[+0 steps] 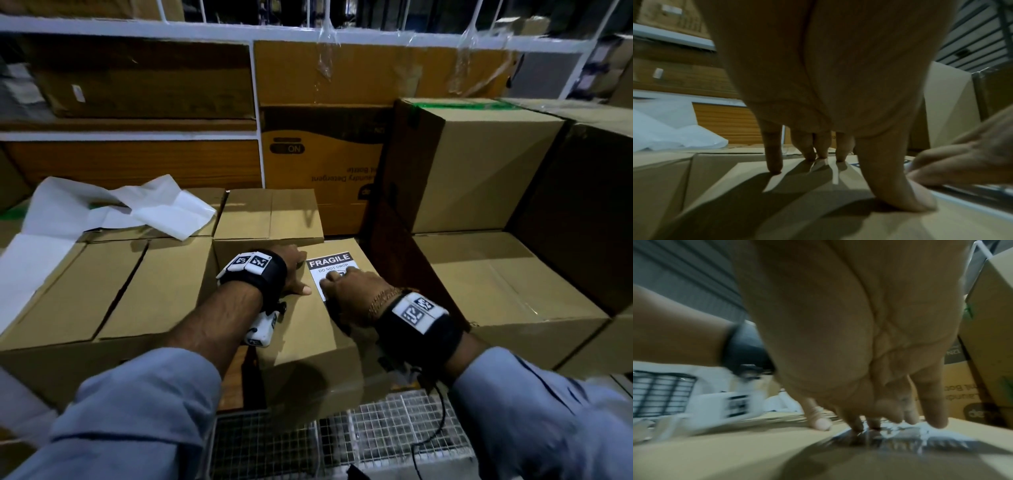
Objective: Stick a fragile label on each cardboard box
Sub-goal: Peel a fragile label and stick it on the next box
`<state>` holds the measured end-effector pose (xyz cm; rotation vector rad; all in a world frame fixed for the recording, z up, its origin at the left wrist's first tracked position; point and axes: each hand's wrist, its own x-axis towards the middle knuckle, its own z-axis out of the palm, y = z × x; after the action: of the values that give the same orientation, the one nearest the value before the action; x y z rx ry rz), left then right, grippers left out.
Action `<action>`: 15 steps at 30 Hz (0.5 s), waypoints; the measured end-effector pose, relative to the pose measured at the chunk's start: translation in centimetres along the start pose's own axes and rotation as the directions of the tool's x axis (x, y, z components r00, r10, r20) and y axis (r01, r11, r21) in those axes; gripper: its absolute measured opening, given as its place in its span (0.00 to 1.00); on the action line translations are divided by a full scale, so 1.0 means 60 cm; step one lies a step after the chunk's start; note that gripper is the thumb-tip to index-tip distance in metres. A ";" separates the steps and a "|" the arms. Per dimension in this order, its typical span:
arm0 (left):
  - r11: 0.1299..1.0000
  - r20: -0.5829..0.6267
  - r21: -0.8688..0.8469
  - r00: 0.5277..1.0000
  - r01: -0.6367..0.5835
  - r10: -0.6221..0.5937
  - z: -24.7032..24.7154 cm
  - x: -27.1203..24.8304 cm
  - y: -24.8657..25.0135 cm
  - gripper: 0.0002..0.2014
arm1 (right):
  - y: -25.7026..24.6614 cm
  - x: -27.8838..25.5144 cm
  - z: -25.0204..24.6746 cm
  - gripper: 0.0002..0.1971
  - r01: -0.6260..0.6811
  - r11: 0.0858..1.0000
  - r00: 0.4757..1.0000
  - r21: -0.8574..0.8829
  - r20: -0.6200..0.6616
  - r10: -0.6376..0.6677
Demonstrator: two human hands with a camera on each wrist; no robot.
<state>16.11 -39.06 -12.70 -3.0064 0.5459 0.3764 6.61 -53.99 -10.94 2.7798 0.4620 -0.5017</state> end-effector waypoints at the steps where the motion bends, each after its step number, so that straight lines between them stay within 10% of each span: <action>1: 1.000 -0.005 -0.012 1.000 0.005 -0.005 0.003 -0.001 -0.002 0.44 | 0.002 0.011 -0.005 0.35 0.004 1.000 1.000 -0.009 0.010 -0.003; 15: 0.998 -0.020 -0.065 0.999 0.023 -0.024 0.002 -0.005 -0.004 0.43 | 0.032 0.086 -0.033 0.25 -0.089 0.995 0.996 0.054 0.006 0.089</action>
<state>15.92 -38.72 -12.77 -3.0790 0.5087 0.3682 12.49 -53.77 -10.69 2.8362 0.3262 -0.5053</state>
